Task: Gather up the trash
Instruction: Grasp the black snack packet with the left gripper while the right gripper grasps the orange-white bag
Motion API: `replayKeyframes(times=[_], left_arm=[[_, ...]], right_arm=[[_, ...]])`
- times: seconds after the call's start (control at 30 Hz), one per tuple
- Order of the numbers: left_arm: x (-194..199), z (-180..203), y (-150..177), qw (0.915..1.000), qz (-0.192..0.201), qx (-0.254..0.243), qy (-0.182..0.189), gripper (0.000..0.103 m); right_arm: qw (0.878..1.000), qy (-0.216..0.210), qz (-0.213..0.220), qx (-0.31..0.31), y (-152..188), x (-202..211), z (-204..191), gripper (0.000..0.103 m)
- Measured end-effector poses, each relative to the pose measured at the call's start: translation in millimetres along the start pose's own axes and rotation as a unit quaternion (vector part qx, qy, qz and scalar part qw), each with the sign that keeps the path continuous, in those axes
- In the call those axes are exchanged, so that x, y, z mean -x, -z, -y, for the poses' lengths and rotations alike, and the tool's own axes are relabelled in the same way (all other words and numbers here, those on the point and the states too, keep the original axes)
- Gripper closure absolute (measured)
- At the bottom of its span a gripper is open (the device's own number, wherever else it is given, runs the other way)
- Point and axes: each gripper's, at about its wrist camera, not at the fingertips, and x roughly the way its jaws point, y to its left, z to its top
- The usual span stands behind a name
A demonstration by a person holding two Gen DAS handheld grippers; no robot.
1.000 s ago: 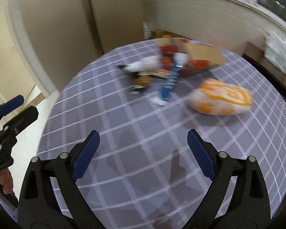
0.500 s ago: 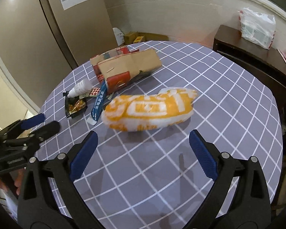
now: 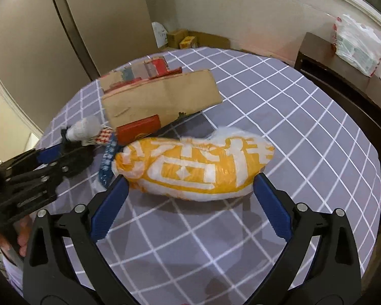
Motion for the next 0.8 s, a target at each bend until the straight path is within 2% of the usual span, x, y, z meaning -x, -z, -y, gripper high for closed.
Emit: replayKeyframes(times=[0.1,0.17,0.27,0.33,0.37,0.43,0.47,0.53,0.57,0.63,0.7,0.8], left_arm=[[3,-2,2,0.9999,-0.001,-0.005,0.011,0.071],[7,-4,6,0.9999,0.0,-0.01,0.012,0.073],[15,-4,12,0.9998,0.001,-0.016,0.008,0.077],[21,-6,18,0.9998,0.002,-0.022,0.0,0.077],[23,-8,19,0.9998,0.001,-0.022,-0.003,0.077],[29,-10,23,0.9997,-0.002,-0.021,-0.008,0.077],[31,-11,25,0.9997,-0.002,-0.022,-0.01,0.077],[40,-15,29,0.9996,0.002,-0.022,-0.016,0.077],[44,-18,31,0.9997,0.002,-0.019,-0.017,0.077],[51,-24,36,0.9997,0.005,-0.014,-0.021,0.077],[57,-30,39,0.9996,0.009,-0.008,-0.025,0.077],[65,-39,45,0.9995,0.01,0.005,-0.029,0.077]], right_arm=[[0.999,0.021,-0.021,0.015,-4,-18,-2,0.007],[0.999,0.032,-0.018,0.014,-5,-23,-1,0.007],[1.0,0.011,0.001,0.008,-2,-19,-1,0.008],[1.0,0.0,0.011,0.007,0,-12,-2,0.031],[1.0,0.001,0.01,0.01,1,-10,-4,0.039],[1.0,-0.007,0.007,0.011,6,-5,-5,0.066],[1.0,-0.016,0.004,0.008,10,-1,-5,0.068],[1.0,-0.027,0.003,0.012,16,6,-8,0.068],[0.999,-0.027,0.005,0.017,19,11,-11,0.065],[0.999,-0.023,0.022,0.031,25,25,-15,0.018],[0.998,-0.01,0.053,0.044,24,39,-18,0.014],[0.994,-0.016,0.061,0.086,11,43,-25,0.014]])
